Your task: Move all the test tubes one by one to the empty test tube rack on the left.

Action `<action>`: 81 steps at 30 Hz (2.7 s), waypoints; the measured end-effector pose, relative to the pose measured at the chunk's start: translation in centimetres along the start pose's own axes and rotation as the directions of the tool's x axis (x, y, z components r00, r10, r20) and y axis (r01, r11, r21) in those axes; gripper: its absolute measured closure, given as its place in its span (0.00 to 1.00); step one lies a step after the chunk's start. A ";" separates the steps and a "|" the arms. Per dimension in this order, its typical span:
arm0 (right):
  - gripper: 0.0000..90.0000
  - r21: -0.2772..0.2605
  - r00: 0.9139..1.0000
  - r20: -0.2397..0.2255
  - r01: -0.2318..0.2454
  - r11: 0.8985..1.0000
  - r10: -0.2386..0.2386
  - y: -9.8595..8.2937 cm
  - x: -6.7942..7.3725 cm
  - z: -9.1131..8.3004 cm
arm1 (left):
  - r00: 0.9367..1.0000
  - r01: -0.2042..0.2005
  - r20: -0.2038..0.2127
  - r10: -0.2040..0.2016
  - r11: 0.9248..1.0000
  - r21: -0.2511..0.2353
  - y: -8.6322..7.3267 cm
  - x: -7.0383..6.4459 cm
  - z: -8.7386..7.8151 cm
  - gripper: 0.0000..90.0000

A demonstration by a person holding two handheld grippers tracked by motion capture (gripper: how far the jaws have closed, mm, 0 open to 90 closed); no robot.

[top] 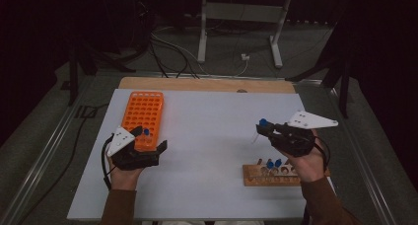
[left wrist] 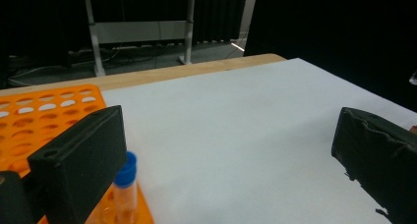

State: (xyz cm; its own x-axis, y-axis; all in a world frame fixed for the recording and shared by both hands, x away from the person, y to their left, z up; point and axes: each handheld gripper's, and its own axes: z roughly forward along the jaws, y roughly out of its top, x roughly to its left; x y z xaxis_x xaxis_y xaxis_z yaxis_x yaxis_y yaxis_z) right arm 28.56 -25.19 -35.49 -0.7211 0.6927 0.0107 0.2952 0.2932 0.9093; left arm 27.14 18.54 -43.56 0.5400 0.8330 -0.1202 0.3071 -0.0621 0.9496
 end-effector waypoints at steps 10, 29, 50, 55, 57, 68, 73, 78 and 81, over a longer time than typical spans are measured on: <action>0.86 0.004 0.998 -0.054 0.028 1.000 -0.028 1.5 1.9 2.6 | 0.999 -0.040 0.033 0.040 0.999 0.012 0.3 -2.1 1.2 0.02; 0.86 0.034 0.987 -0.157 0.041 0.999 -0.035 2.1 5.6 6.5 | 0.984 -0.079 0.159 0.076 0.997 0.013 0.8 -6.9 3.3 0.09; 0.86 0.055 0.957 -0.291 0.015 0.998 0.002 2.0 8.6 9.1 | 0.948 -0.178 0.269 0.171 0.984 0.001 1.1 -9.2 3.5 0.74; 0.86 0.066 0.954 -0.300 0.027 0.997 -0.006 1.9 8.9 9.3 | 0.940 -0.212 0.274 0.205 0.977 -0.004 1.0 -9.5 3.4 0.85; 0.86 0.068 0.954 -0.301 0.029 0.997 -0.007 1.9 8.9 9.3 | 0.939 -0.213 0.277 0.206 0.977 -0.007 1.0 -9.4 3.4 0.86; 0.49 0.044 0.960 -0.279 0.004 0.999 0.009 1.9 8.2 8.7 | 0.951 -0.191 0.244 0.187 0.982 -0.008 1.0 -8.4 3.2 0.87; 0.21 0.022 0.979 -0.205 0.006 1.000 -0.001 1.9 7.9 8.1 | 0.959 -0.170 0.226 0.168 0.985 -0.011 1.0 -7.6 2.9 0.87; 0.06 0.032 0.990 -0.142 0.012 0.999 -0.007 1.5 7.5 7.8 | 0.966 -0.156 0.208 0.154 0.988 -0.009 1.1 -6.9 2.6 0.87; 0.03 0.029 0.991 -0.131 0.009 1.000 -0.005 1.3 7.2 7.6 | 0.971 -0.144 0.193 0.143 0.990 -0.010 1.1 -6.4 2.4 0.87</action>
State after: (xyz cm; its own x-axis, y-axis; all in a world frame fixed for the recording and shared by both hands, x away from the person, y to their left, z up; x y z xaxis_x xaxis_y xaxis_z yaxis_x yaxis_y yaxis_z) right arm 28.52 -14.80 -37.43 -0.7986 0.5987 0.0610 0.3070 0.3180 0.8970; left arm 25.96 11.85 -42.44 0.7192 0.6939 -0.0363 0.2181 -0.1758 0.9600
